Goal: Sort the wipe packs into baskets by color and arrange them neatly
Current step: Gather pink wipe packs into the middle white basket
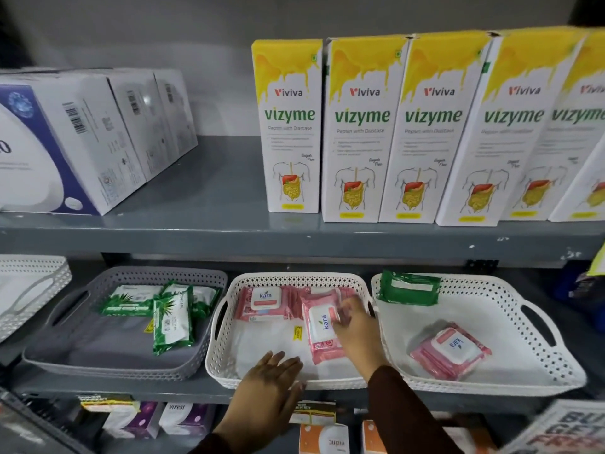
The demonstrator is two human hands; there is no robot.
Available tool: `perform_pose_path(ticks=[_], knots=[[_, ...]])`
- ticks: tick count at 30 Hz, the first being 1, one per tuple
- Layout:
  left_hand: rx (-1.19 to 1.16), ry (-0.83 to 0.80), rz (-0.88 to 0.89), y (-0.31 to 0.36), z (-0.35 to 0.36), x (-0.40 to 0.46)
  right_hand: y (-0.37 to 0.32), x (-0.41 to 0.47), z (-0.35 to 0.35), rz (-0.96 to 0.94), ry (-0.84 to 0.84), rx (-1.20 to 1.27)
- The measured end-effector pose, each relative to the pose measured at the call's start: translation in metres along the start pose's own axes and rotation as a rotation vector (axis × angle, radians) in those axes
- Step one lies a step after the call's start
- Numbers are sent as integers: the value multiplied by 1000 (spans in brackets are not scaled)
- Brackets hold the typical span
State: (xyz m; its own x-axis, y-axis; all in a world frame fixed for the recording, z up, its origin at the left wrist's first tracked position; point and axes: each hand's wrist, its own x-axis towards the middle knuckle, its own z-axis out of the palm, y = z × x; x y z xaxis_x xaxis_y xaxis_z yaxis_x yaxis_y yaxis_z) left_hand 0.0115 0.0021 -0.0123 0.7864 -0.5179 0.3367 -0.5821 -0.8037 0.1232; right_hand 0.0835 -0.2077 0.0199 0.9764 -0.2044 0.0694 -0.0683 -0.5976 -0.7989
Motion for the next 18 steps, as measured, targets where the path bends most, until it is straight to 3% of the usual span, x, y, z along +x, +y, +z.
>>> perform_pose_path(ticks=[2,5,8,10,14,18], knots=[[0,-1,3,-1,1,0,7,-5,-23,-6,141,74],[-11,10,-2,-1,3,0,34,-8,-67,125,360,-75],[-10,20,3,-1,5,1,62,-2,-106,525,244,-337],[-8,15,13,0,6,2,71,-2,-118,702,196,-334],[-10,-7,15,0,7,1,79,-2,-118,669,264,-235],[-8,-19,-58,-8,5,-10,76,-7,-112,415,427,-155]])
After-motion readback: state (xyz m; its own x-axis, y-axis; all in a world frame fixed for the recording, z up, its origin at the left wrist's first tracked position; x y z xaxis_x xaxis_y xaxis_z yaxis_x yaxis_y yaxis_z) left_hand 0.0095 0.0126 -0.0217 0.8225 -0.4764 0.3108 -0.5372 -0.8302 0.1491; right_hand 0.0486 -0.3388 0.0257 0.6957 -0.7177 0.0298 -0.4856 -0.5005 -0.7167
